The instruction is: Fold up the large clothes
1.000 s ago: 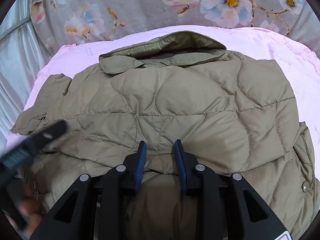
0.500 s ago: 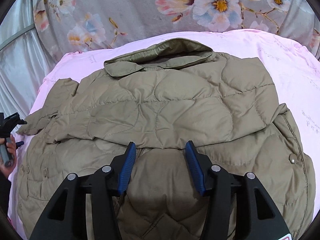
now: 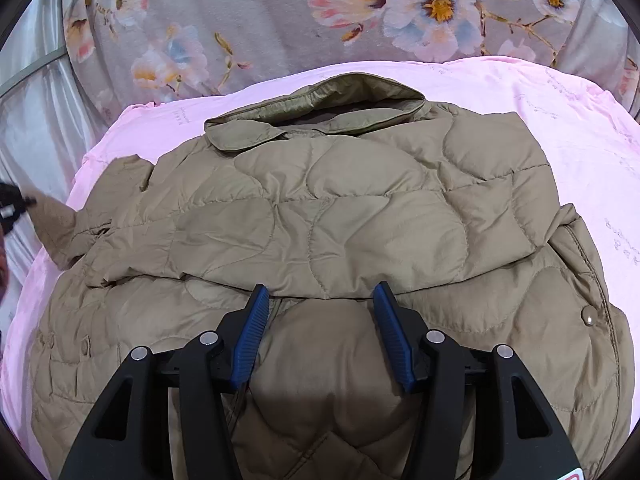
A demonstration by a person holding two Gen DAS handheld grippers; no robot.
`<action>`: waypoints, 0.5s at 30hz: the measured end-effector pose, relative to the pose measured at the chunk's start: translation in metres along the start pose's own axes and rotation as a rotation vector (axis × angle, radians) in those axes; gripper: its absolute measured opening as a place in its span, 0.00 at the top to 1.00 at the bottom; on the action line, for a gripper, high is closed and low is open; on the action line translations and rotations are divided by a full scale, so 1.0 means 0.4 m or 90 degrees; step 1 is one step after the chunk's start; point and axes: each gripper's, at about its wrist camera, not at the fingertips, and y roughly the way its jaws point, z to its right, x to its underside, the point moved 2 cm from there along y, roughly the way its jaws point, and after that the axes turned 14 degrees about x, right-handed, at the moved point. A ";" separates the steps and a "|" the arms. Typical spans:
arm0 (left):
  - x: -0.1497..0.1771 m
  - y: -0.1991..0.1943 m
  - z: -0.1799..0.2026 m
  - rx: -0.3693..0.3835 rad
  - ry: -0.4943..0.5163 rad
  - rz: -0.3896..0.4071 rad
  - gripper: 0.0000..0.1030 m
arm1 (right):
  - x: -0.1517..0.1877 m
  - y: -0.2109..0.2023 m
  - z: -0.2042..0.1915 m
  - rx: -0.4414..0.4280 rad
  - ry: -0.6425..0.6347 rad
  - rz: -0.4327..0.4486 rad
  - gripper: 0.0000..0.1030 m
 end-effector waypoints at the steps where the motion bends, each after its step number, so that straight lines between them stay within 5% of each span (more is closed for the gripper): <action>1: -0.001 -0.021 0.050 0.020 0.021 0.006 0.96 | -0.001 0.000 0.001 0.000 0.002 0.001 0.48; 6: 0.072 -0.126 0.360 0.155 0.135 0.002 0.96 | -0.005 -0.024 0.020 0.001 0.030 0.027 0.47; 11: 0.247 -0.120 0.599 0.247 0.213 -0.085 0.92 | -0.006 -0.073 0.077 0.005 0.076 0.043 0.47; 14: 0.360 -0.087 0.653 0.265 0.236 -0.135 0.68 | -0.006 -0.096 0.118 0.014 0.100 0.043 0.46; 15: 0.392 -0.073 0.658 0.273 0.231 -0.155 0.46 | -0.006 -0.105 0.135 0.014 0.109 0.041 0.46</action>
